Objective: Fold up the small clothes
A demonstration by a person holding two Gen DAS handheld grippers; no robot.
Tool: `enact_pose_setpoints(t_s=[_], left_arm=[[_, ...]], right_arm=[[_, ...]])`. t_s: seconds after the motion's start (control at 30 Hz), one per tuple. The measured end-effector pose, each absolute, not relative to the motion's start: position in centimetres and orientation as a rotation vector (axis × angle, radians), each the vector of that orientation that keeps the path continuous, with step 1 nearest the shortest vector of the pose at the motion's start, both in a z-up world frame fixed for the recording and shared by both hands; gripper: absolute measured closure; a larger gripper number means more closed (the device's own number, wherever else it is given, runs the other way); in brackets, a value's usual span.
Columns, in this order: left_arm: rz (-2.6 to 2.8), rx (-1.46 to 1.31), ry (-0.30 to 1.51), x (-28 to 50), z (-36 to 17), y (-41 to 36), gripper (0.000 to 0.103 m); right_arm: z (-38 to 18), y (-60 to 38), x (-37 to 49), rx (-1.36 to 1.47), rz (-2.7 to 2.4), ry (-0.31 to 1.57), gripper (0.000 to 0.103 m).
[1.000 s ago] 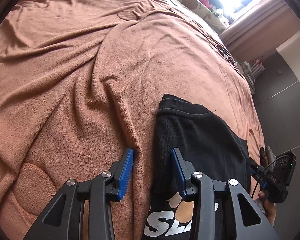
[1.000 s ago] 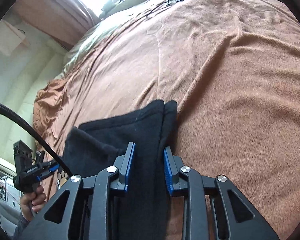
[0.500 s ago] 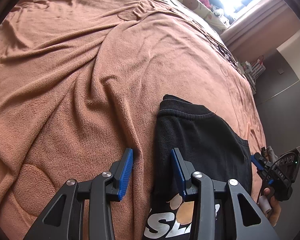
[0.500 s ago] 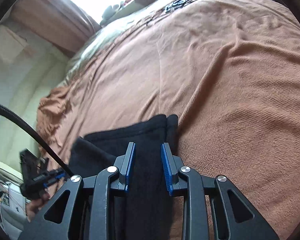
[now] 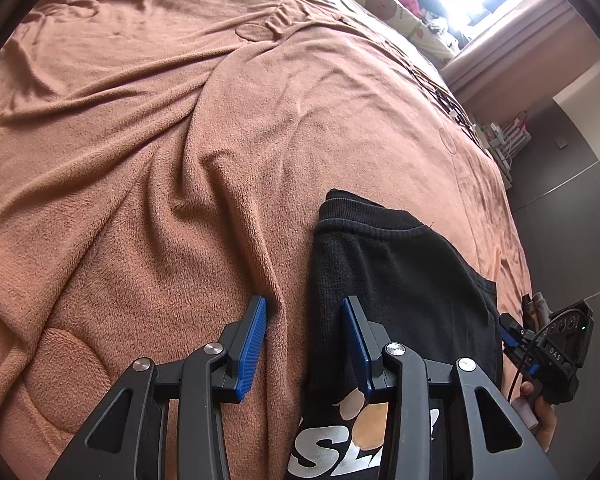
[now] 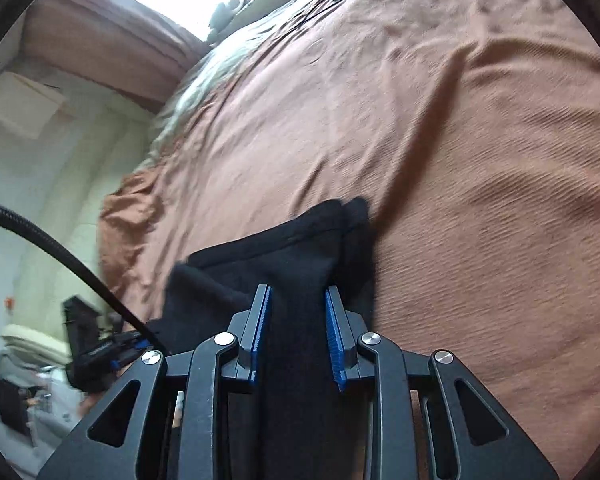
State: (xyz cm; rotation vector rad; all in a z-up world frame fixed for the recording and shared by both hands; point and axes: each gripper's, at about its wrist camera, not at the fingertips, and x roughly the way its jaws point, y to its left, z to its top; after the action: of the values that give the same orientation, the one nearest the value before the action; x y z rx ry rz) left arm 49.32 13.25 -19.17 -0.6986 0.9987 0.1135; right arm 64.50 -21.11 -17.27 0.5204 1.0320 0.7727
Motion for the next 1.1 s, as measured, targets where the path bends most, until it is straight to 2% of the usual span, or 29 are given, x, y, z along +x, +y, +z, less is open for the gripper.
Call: enact_pose_setpoints(t_s=[0.1, 0.13, 0.23, 0.4, 0.53, 0.83, 0.9, 0.93, 0.97, 1.03, 1.1], left_arm=[[0.114, -0.698, 0.999, 49.3, -19.2, 13.2, 0.062], [0.114, -0.698, 0.999, 49.3, -19.2, 13.3, 0.062], [0.113, -0.697, 0.999, 49.3, -19.1, 13.3, 0.062], [0.098, -0.684, 0.997, 49.5, -19.0, 12.8, 0.062], [0.036, -0.681, 0.980, 49.8, -18.4, 12.0, 0.073], [0.068, -0.649, 0.971, 49.9, -18.2, 11.9, 0.073], [0.087, -0.660, 0.981, 49.9, -18.6, 12.5, 0.073], [0.093, -0.665, 0.988, 49.9, -18.8, 12.7, 0.073], [0.097, -0.673, 0.997, 50.0, -19.1, 12.9, 0.072], [0.095, -0.690, 1.003, 50.0, -19.3, 13.1, 0.072], [0.094, -0.690, 1.005, 50.0, -19.4, 13.2, 0.072]], right_arm=[[-17.7, -20.5, 65.1, 0.495, 0.752, 1.039, 0.080], [-17.9, -20.3, 65.3, 0.491, 0.736, 1.041, 0.083], [-17.7, -20.2, 65.5, 0.455, 0.662, 1.025, 0.102], [-16.0, -20.4, 64.2, 0.398, 0.614, 0.951, 0.103], [-14.9, -20.7, 63.3, 0.382, 0.578, 0.934, 0.103], [-14.9, -20.7, 63.1, 0.368, 0.581, 1.019, 0.101], [-14.3, -21.0, 63.2, 0.383, 0.591, 1.009, 0.095], [-13.9, -21.3, 63.1, 0.388, 0.591, 1.003, 0.082], [-13.7, -21.7, 63.1, 0.396, 0.594, 1.001, 0.062], [-13.6, -22.4, 63.0, 0.413, 0.605, 0.992, 0.042], [-13.7, -22.8, 62.9, 0.415, 0.626, 1.001, 0.042]])
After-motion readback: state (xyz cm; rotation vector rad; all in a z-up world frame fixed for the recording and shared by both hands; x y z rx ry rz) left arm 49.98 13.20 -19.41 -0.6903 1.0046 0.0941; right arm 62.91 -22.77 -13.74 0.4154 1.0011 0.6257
